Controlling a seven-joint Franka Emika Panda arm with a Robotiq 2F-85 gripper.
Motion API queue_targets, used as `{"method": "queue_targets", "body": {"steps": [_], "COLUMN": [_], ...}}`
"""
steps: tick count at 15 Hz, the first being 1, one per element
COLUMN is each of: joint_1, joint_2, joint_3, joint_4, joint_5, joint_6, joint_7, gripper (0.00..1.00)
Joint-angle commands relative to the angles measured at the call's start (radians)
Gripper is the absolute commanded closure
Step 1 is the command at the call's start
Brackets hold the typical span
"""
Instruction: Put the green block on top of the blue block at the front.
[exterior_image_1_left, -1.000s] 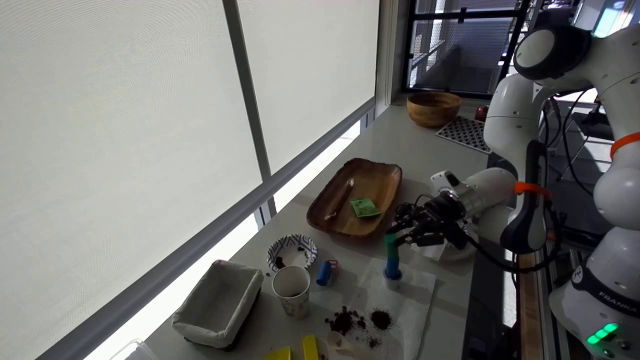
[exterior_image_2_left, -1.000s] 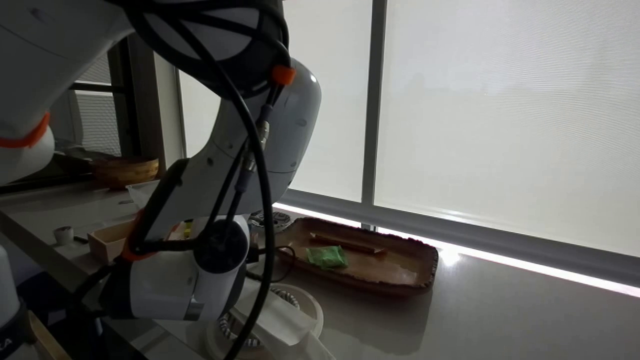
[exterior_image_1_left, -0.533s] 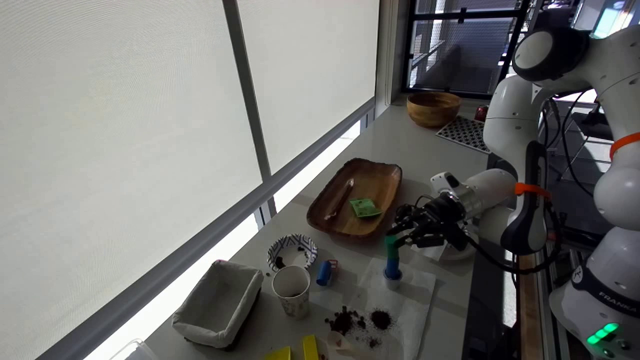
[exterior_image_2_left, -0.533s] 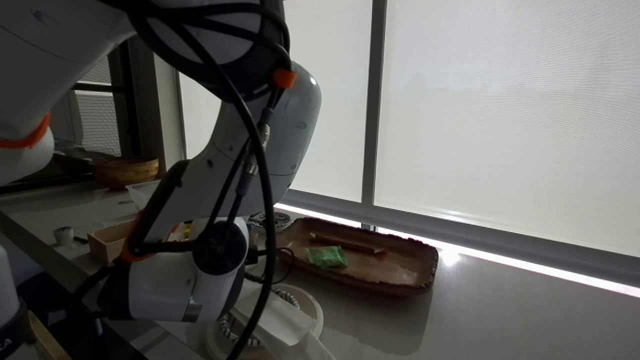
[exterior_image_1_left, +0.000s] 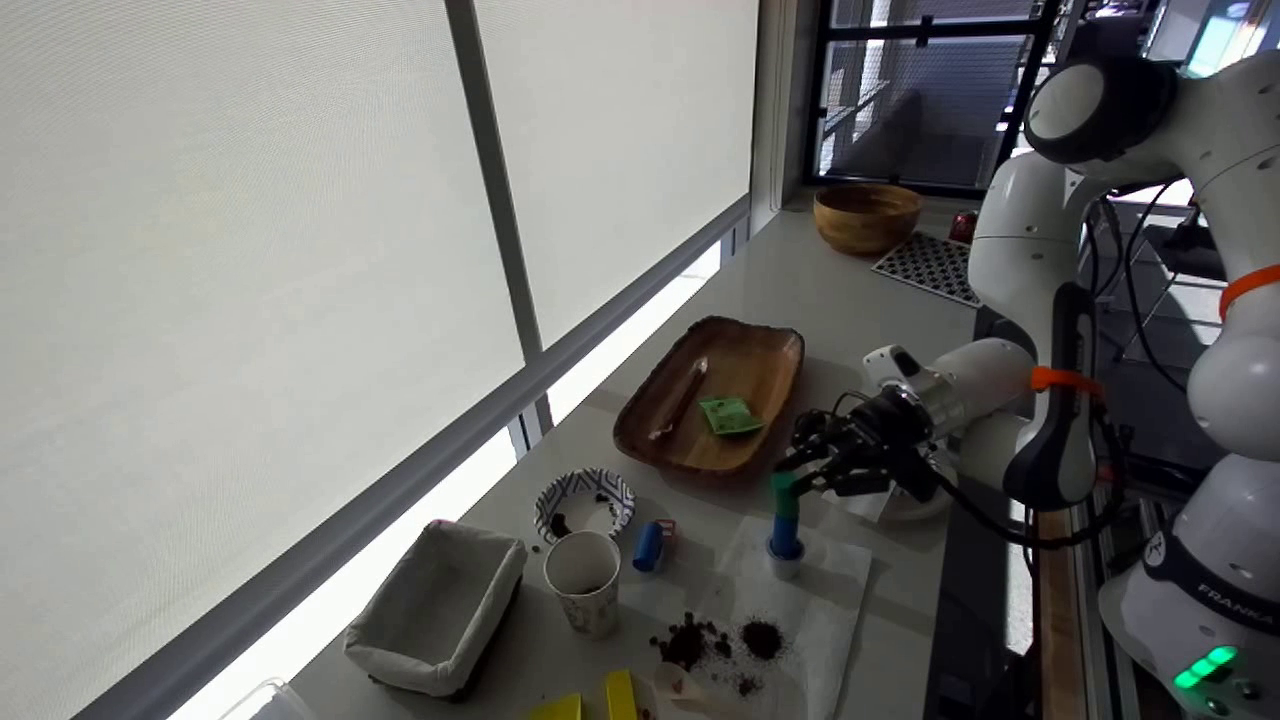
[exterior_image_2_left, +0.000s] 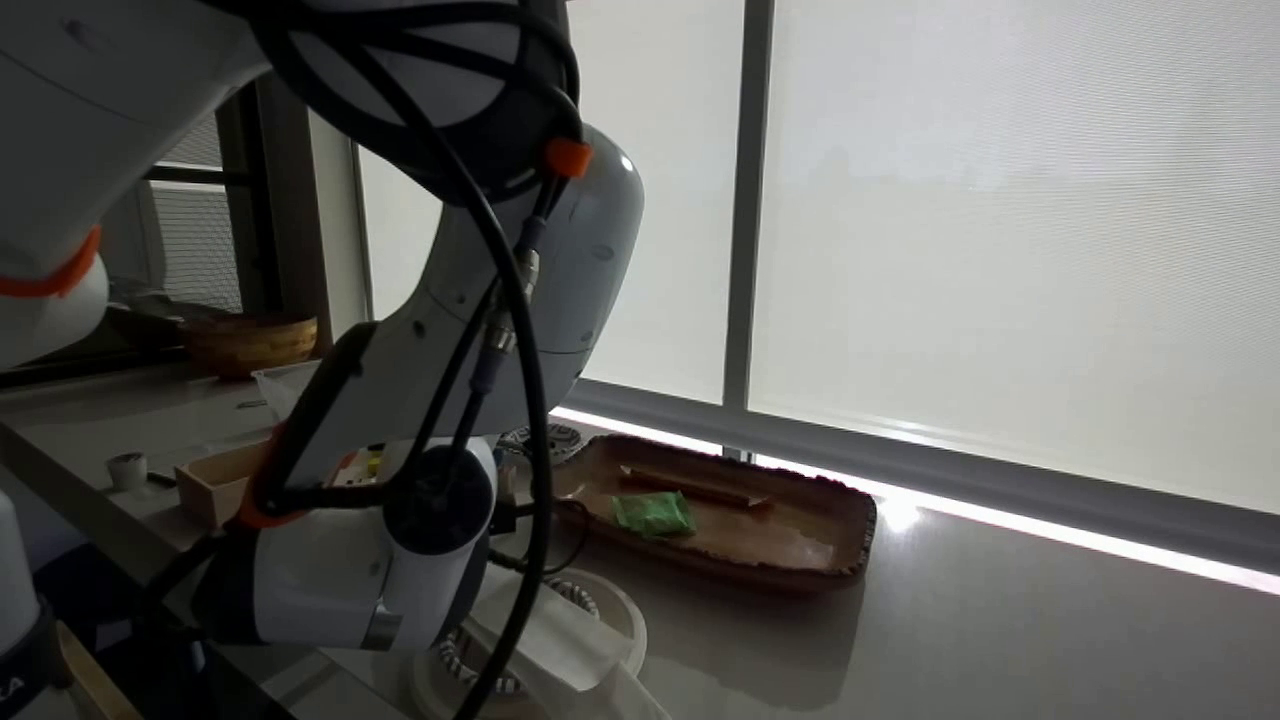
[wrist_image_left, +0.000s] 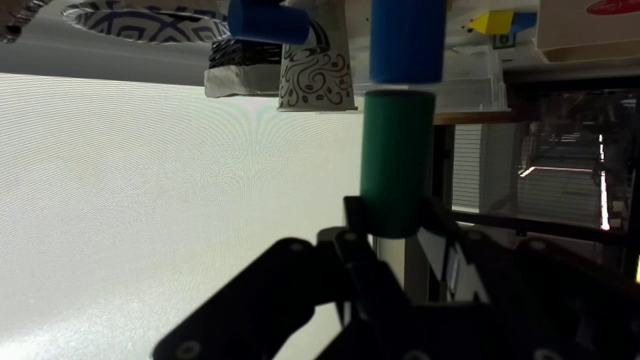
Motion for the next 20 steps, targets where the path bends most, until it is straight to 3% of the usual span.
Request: {"method": "queue_targets", "body": {"steps": [1, 20], "joint_1": [0.003, -0.005], "joint_2": [0.024, 0.045], "joint_3": [-0.002, 0.006], "joint_4": [0.001, 0.005], "joint_5": [0.007, 0.011], "joint_6": [0.021, 0.021], "joint_7": [-0.023, -0.039], "gripper": [0.92, 0.92]}}
